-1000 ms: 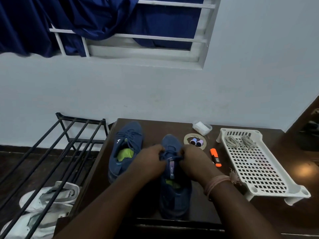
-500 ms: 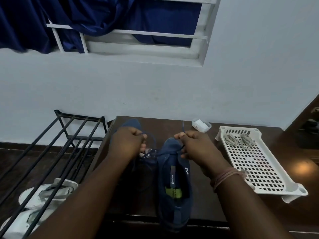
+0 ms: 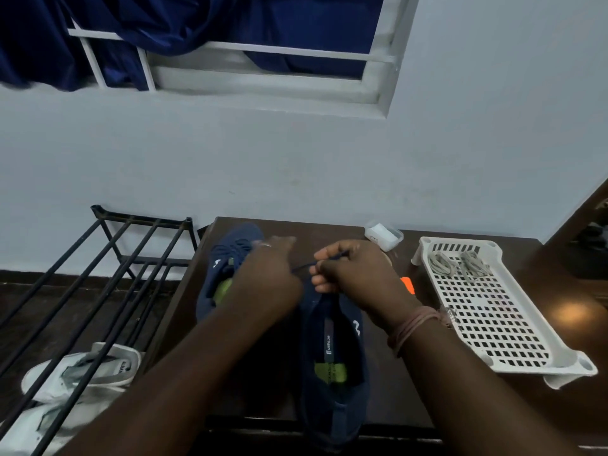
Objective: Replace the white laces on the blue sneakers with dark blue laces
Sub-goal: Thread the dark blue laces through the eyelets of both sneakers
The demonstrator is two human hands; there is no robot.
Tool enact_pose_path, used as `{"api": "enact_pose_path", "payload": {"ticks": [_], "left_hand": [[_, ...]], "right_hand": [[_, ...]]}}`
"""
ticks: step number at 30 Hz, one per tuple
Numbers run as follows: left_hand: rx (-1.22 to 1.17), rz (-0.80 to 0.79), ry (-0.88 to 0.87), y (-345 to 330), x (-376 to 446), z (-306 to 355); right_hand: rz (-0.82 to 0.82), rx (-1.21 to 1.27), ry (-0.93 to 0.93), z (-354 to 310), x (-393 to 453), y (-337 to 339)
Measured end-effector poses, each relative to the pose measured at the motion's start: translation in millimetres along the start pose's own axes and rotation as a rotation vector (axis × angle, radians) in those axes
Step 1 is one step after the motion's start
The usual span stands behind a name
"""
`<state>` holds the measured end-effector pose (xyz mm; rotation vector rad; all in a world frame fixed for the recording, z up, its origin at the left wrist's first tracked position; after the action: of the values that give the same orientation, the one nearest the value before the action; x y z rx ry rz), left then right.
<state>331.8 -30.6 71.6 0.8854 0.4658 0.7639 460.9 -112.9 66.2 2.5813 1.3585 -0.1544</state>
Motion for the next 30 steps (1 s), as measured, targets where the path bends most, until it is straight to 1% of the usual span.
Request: {"api": "enact_pose_path", "payload": {"ticks": [3,5,6,7,8,10,11,13,14,16,18,20,23,26,28,30], "left_hand": [[-0.213,-0.043,-0.227,-8.8,7.3,6.3],[-0.199,-0.029,-0.321,-6.3,14.9,5.1],[-0.149,-0.013,-0.333,-4.9,17.9,3.3],[-0.102,0.012,-0.322,-4.6,20.7,1.5],[-0.089,0.039,-0.297,-6.1,22.8,-1.9],[-0.127,0.057,-0.190,-10.8,23.8,-8.3],[-0.136,0.050,-0.118,-14.1,23.8,-11.7],[-0.153,0.007,0.010,-21.8,24.0,-18.4],[-0.150,-0.025,0.064,-26.6,25.5,-22.5],[-0.155,-0.100,0.113,-32.6,26.8,-24.8],[-0.226,-0.160,0.103,-38.9,30.2,-24.7],[-0.226,-0.196,0.069,-40.6,28.6,-21.6],[-0.227,-0.143,0.041,-39.3,27.4,-21.5],[-0.204,-0.102,0.069,-39.1,25.9,-25.5],[-0.200,-0.103,0.095,-42.8,26.3,-29.4],[-0.134,-0.097,0.092,-45.0,24.7,-27.6]], "right_hand": [[-0.016,0.116,-0.040,-0.8,2.8,-6.2],[-0.029,0.169,-0.086,2.3,4.0,-4.3],[-0.037,0.123,-0.105,5.4,5.2,-0.4],[-0.028,-0.014,-0.091,8.3,6.8,5.3],[0.001,-0.206,-0.047,13.0,10.1,11.8],[0.083,-0.518,0.019,20.4,15.4,21.3],[0.092,-0.604,0.024,21.5,15.1,22.3],[0.045,-0.729,-0.011,24.3,12.7,17.0],[0.009,-0.753,-0.045,26.1,11.6,12.6],[-0.073,-0.729,-0.104,29.7,8.9,2.3],[-0.102,-0.683,-0.147,37.4,10.9,-4.7],[-0.090,-0.678,-0.174,40.1,13.8,-5.1],[-0.158,-0.794,-0.192,38.4,16.8,-2.8],[-0.180,-0.795,-0.270,39.5,17.6,-1.7],[-0.187,-0.825,-0.230,39.3,15.4,-2.9],[-0.182,-0.827,-0.186,40.6,14.0,-4.0]]}}
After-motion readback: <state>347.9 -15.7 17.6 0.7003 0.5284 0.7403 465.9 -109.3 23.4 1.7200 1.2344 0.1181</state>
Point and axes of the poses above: each hand's wrist, its own x-axis towards the middle knuckle, its own y-axis out of the back of the hand, z = x × y, the point moved 2 cm from there along x, towards the middle knuckle, and after that the axes turned 1 degree about -y, right-handed, at the moved point
